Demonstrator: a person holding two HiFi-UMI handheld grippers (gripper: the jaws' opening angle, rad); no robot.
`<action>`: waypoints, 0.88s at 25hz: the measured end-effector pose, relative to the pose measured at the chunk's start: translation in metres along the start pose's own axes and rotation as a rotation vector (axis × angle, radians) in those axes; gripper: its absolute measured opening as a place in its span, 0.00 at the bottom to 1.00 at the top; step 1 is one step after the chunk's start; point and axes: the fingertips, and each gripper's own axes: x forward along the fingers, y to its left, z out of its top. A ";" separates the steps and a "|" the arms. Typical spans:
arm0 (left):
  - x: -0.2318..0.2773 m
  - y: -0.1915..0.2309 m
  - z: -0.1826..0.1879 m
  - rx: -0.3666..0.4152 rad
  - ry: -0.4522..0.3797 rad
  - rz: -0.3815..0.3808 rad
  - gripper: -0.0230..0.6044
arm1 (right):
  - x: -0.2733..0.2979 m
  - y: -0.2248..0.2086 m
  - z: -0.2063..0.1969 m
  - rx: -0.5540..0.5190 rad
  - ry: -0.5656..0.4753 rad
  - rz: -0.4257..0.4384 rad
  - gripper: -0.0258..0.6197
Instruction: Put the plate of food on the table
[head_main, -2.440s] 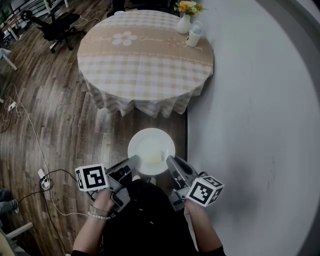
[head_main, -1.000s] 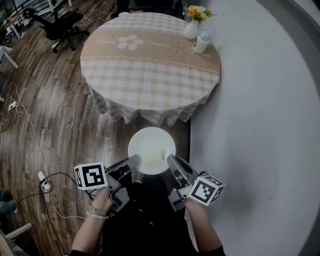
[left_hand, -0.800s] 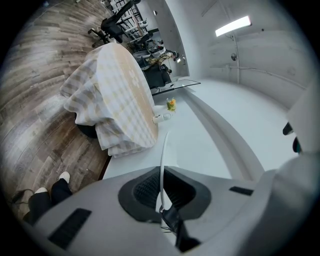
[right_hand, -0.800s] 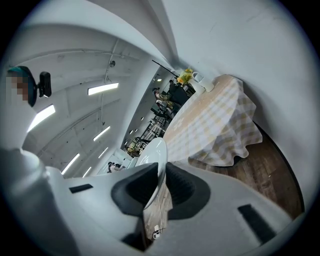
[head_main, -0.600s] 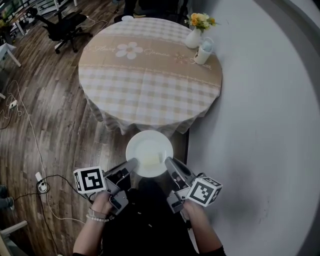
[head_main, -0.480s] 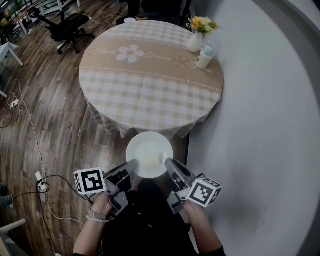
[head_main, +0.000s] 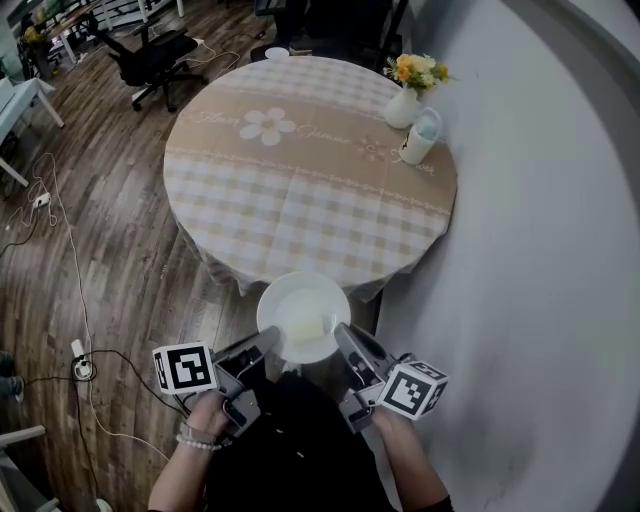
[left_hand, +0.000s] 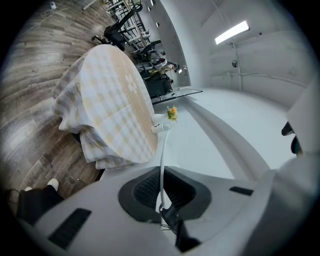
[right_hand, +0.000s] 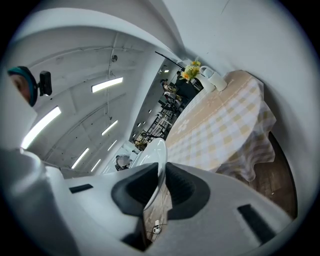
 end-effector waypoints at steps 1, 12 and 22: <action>0.003 -0.001 0.001 -0.002 -0.002 0.002 0.05 | 0.001 -0.001 0.003 0.000 -0.001 0.004 0.08; 0.026 0.002 0.020 0.033 0.017 0.034 0.05 | 0.011 -0.016 0.027 0.009 -0.012 0.010 0.08; 0.064 -0.003 0.066 0.082 0.074 0.027 0.05 | 0.045 -0.034 0.069 0.028 -0.060 -0.019 0.08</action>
